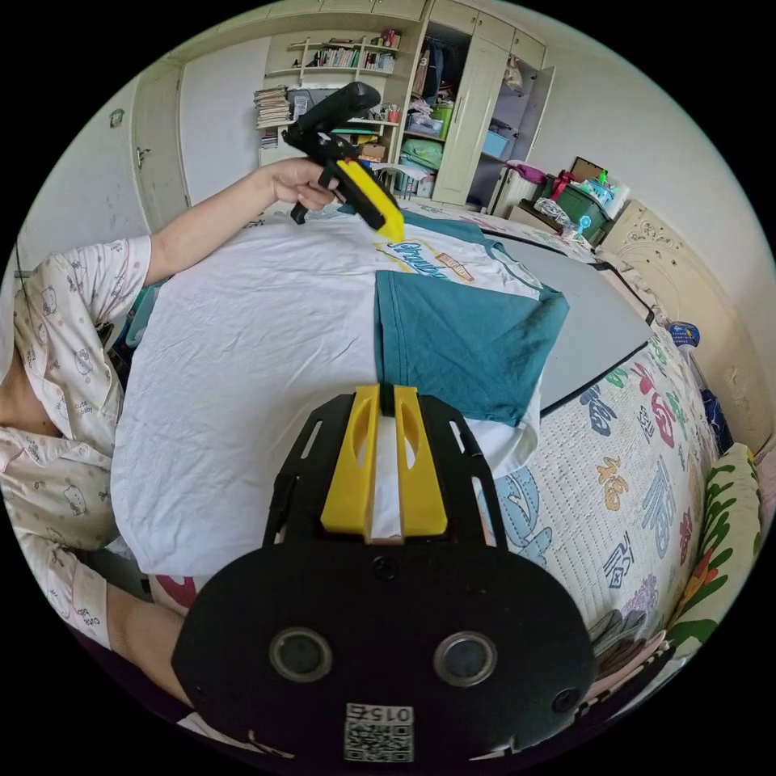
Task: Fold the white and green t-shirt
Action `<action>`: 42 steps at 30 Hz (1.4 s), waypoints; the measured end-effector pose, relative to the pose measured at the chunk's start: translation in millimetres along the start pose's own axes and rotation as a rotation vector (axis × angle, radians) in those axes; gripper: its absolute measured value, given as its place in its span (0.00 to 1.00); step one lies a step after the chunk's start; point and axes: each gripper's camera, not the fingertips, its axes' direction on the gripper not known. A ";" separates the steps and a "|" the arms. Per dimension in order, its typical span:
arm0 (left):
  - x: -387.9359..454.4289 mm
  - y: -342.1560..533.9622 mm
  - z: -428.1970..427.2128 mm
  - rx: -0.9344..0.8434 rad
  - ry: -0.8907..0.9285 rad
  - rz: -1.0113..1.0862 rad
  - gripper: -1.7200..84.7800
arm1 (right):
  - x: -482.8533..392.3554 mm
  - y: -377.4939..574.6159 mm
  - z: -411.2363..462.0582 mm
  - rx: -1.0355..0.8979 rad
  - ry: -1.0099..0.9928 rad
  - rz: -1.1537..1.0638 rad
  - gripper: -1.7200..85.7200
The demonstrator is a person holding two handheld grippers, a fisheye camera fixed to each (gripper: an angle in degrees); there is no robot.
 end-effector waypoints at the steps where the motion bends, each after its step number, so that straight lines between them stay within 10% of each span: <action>1: -25.4 -5.3 -34.4 0.078 -0.024 -0.089 0.05 | 0.8 0.8 5.2 -0.002 0.008 -0.004 0.07; 16: -328.5 176.6 -255.4 0.304 -0.106 -0.927 0.16 | 44.4 -52.2 19.9 0.269 0.102 0.232 0.07; 34: -376.5 223.3 -339.4 0.447 0.066 -0.941 0.13 | 71.3 -543.3 427.1 -0.008 -0.234 0.340 0.12; 42: -377.6 256.2 -333.9 0.453 0.179 -0.929 0.13 | 91.8 -608.3 563.4 -0.232 -0.020 0.469 0.10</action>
